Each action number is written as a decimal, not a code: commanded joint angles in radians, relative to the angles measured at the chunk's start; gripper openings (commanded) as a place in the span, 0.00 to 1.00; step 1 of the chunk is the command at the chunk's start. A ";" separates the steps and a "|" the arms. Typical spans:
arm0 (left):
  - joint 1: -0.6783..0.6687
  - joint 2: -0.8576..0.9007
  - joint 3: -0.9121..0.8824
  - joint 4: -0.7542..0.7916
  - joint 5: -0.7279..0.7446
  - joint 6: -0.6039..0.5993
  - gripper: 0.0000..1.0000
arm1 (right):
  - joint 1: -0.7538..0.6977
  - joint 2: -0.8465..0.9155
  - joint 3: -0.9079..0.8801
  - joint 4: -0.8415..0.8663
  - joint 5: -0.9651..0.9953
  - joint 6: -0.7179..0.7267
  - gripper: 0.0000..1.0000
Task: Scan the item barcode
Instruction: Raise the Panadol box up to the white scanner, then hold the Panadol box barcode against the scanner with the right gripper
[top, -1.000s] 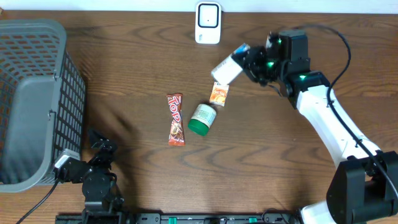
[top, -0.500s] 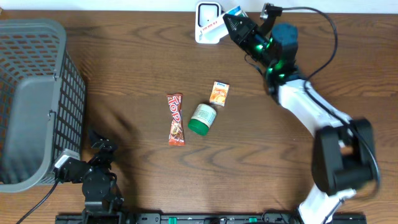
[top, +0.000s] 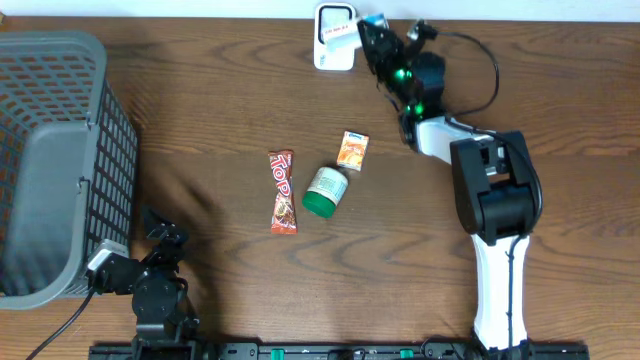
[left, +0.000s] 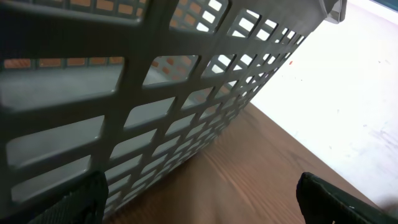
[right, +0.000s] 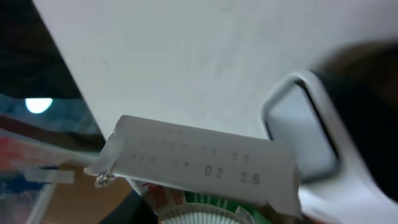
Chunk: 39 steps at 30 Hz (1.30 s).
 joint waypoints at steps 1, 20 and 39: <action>0.003 -0.006 -0.018 -0.022 -0.017 0.002 0.97 | -0.007 0.039 0.145 -0.047 0.054 0.015 0.34; 0.003 -0.006 -0.018 -0.022 -0.017 0.002 0.97 | 0.035 0.114 0.295 -0.241 0.220 0.007 0.39; 0.003 -0.006 -0.018 -0.022 -0.016 0.002 0.97 | 0.031 0.056 0.295 -0.253 -0.146 -0.189 0.21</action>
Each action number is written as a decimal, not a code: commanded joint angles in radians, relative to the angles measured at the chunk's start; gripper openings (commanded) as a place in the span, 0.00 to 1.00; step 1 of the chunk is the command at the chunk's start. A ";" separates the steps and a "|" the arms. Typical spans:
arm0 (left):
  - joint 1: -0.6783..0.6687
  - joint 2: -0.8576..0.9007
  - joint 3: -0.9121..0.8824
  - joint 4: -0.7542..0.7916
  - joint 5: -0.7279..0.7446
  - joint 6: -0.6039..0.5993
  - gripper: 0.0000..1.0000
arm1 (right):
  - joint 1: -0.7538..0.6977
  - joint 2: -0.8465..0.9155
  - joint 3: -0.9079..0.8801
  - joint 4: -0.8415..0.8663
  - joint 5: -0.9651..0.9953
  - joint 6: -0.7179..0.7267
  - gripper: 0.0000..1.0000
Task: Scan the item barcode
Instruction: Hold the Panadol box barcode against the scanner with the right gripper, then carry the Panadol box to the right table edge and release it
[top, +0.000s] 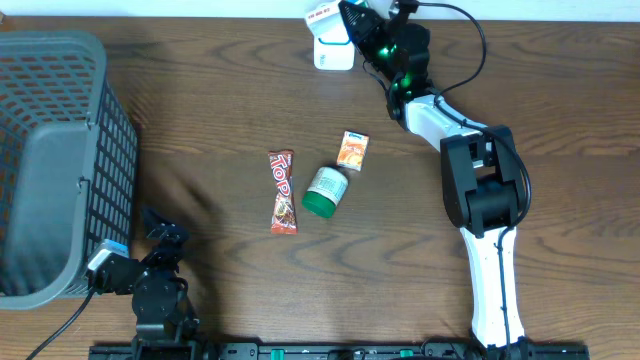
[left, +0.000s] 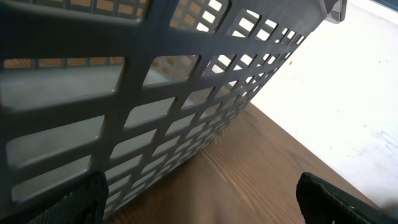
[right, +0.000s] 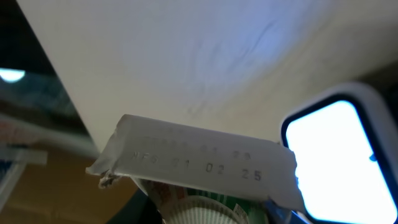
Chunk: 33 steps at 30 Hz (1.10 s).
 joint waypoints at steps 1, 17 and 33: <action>0.003 -0.006 -0.018 -0.022 -0.017 0.002 0.97 | 0.004 -0.054 0.018 -0.044 -0.089 -0.062 0.20; 0.003 -0.006 -0.018 -0.022 -0.017 0.002 0.97 | 0.074 -0.511 0.019 -1.034 0.269 -0.510 0.15; 0.003 -0.006 -0.018 -0.022 -0.017 0.002 0.97 | -0.128 -0.650 0.018 -1.790 0.593 -0.510 0.16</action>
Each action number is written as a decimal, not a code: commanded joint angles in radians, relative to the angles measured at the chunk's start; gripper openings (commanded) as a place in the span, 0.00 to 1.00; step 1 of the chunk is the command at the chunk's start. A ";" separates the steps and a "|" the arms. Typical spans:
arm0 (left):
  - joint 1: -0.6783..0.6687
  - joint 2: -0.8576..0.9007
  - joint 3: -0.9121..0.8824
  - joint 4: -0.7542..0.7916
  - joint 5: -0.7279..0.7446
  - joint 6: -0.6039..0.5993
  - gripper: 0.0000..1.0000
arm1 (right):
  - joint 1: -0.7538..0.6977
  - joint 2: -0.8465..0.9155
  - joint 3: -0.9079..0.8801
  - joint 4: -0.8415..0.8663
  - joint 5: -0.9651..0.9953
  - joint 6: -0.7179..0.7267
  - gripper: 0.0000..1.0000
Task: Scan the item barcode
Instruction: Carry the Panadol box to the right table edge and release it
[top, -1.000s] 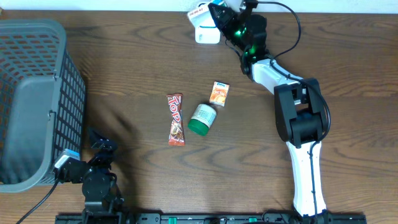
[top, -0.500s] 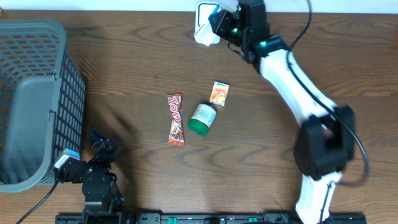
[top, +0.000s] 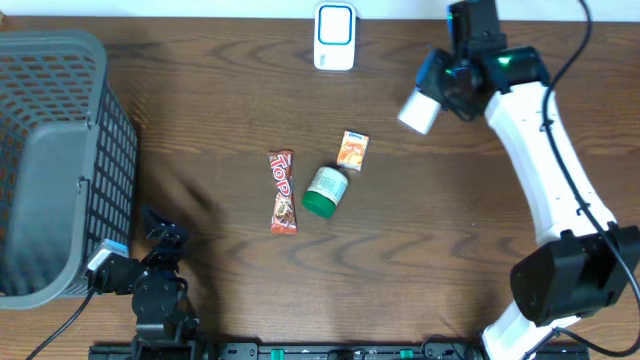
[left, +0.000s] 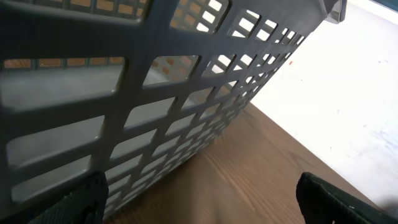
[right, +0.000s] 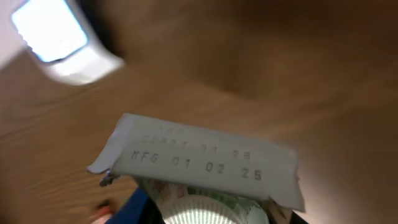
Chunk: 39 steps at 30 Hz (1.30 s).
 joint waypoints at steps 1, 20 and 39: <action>0.003 -0.006 -0.018 -0.022 -0.016 0.002 0.97 | -0.065 -0.017 0.000 -0.077 0.204 -0.013 0.16; 0.003 -0.006 -0.018 -0.022 -0.017 0.002 0.97 | -0.634 -0.015 -0.086 -0.158 0.430 -0.013 0.19; 0.003 -0.006 -0.018 -0.022 -0.017 0.002 0.97 | -0.983 -0.014 -0.476 0.326 0.342 -0.061 0.37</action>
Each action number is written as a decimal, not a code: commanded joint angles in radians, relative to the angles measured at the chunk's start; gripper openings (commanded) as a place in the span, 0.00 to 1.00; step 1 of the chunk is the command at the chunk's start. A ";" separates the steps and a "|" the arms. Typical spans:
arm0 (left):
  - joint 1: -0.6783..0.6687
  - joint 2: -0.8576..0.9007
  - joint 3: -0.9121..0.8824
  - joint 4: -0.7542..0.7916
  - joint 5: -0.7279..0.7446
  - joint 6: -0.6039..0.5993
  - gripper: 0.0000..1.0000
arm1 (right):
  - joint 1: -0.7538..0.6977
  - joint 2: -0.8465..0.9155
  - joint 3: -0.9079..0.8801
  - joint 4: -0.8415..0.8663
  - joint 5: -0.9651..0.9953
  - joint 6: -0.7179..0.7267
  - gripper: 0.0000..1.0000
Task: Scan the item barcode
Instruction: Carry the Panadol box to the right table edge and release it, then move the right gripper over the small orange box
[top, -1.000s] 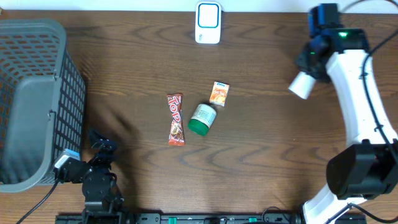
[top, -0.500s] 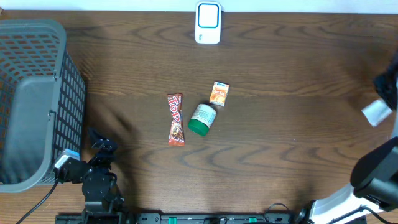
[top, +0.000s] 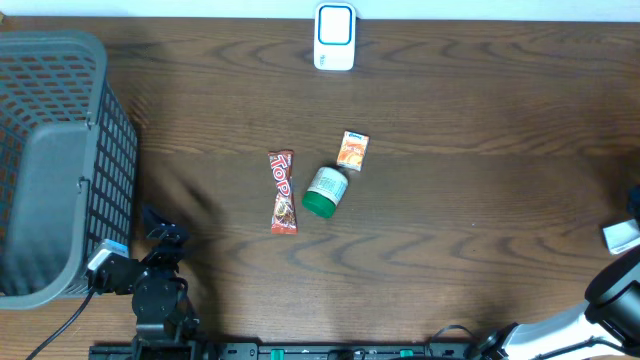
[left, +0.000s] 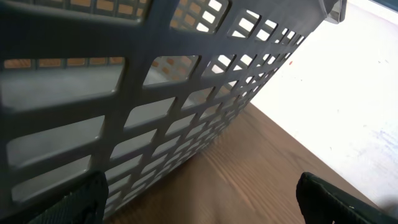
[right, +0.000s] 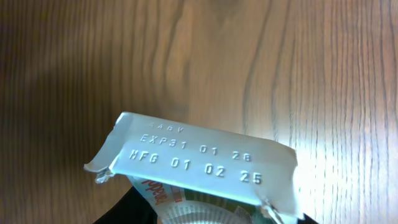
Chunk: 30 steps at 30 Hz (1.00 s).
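The white barcode scanner (top: 335, 36) stands at the table's far edge. My right gripper (right: 205, 214) is shut on a white snack packet (right: 199, 163); its crimped seal, stamped with dates, fills the right wrist view above bare wood. The fingers are hidden under the packet. In the overhead view only a corner of the packet (top: 621, 236) shows at the right edge, with part of the right arm (top: 612, 288) below it. My left gripper (left: 199, 208) rests open at the front left, its fingertips (left: 84, 198) wide apart beside the basket wall (left: 124, 93).
A grey mesh basket (top: 40, 70) fills the left side. A red candy bar (top: 283, 191), a green-capped jar (top: 325, 190) and a small orange packet (top: 353, 150) lie near the table's middle.
The right gripper, holding the packet, has moved from just right of the scanner to the table's far right edge, lower in the overhead view. The left arm has not moved.
The right gripper held the white packet close to the scanner's face. At the following moment it was still there, with the scanner window glowing bright. Then the packet was held off to the scanner's right, and now it is at the right edge.
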 joint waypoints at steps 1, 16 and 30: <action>0.003 -0.006 -0.018 -0.022 -0.016 0.002 0.97 | -0.033 -0.014 0.005 0.023 -0.041 -0.048 0.41; 0.003 -0.006 -0.018 -0.022 -0.016 0.002 0.97 | -0.031 -0.085 0.323 -0.134 -0.574 -0.197 0.94; 0.003 -0.006 -0.018 -0.022 -0.016 0.002 0.97 | 0.674 -0.144 0.348 -0.198 -0.599 -0.195 0.99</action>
